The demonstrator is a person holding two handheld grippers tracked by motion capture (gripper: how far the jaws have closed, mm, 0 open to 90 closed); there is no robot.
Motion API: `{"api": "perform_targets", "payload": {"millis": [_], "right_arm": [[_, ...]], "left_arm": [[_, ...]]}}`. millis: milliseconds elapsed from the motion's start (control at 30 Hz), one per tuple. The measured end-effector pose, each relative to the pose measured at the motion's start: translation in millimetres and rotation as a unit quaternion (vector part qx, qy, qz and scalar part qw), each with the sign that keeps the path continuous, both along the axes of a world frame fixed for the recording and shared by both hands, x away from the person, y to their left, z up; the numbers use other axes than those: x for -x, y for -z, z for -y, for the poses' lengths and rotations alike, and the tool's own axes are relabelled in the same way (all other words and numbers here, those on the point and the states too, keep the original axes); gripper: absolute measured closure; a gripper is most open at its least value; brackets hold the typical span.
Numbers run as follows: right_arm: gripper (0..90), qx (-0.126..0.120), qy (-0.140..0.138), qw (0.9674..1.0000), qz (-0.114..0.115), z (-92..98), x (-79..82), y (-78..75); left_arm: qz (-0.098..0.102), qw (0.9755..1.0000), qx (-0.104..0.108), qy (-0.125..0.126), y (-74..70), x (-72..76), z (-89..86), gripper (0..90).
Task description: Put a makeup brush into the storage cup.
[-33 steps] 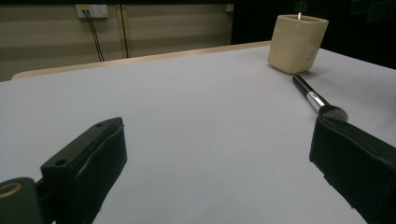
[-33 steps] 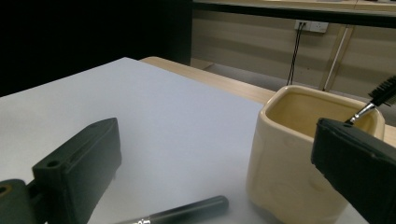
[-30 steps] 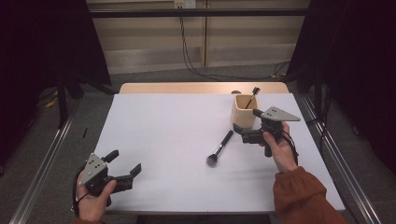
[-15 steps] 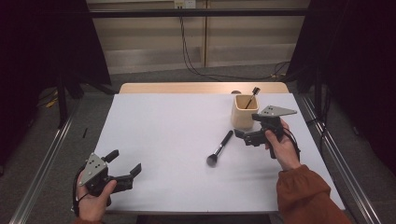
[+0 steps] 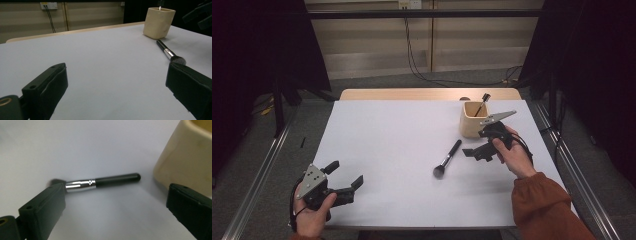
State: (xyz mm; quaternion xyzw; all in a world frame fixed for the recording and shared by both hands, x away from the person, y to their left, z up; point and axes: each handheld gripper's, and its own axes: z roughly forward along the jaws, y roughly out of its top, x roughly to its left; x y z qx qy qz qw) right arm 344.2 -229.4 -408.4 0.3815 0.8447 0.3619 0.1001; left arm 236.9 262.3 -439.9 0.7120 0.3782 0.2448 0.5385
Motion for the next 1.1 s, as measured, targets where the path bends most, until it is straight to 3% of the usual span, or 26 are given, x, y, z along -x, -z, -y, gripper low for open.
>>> {"api": "perform_targets", "payload": {"millis": [233, 367, 567, 733, 933, 1100], "right_arm": [[3.3, 0.050, -0.019, 0.9967, -0.061, -3.5, -5.7, 6.3], [3.3, 0.066, -0.032, 0.9947, -0.072, -4.9, -8.6, 5.1], [3.2, 0.081, -0.072, 0.9907, -0.082, -7.0, -11.9, 3.5], [3.8, 0.095, -0.090, 0.9875, -0.088, -10.6, -14.9, 5.5], [3.9, 0.114, -0.140, 0.9808, -0.073, -14.5, -18.5, 7.9], [4.0, 0.110, -0.171, 0.9763, -0.075, -18.5, -21.6, 9.0]], "left_arm": [[0.000, 1.0000, 0.000, 0.000, 0.2, -0.1, 0.0, 4.1], [-0.001, 1.0000, 0.000, 0.000, 0.5, -0.3, 0.4, 4.1], [-0.002, 1.0000, -0.001, 0.000, 0.5, -0.3, 0.2, 4.2], [-0.001, 1.0000, -0.001, 0.000, 0.5, -0.4, 0.1, 4.2], [-0.002, 1.0000, 0.001, -0.002, 0.7, -0.6, 0.0, 4.2], [-0.003, 1.0000, 0.002, -0.001, 0.9, -0.9, 0.3, 4.2]]}}
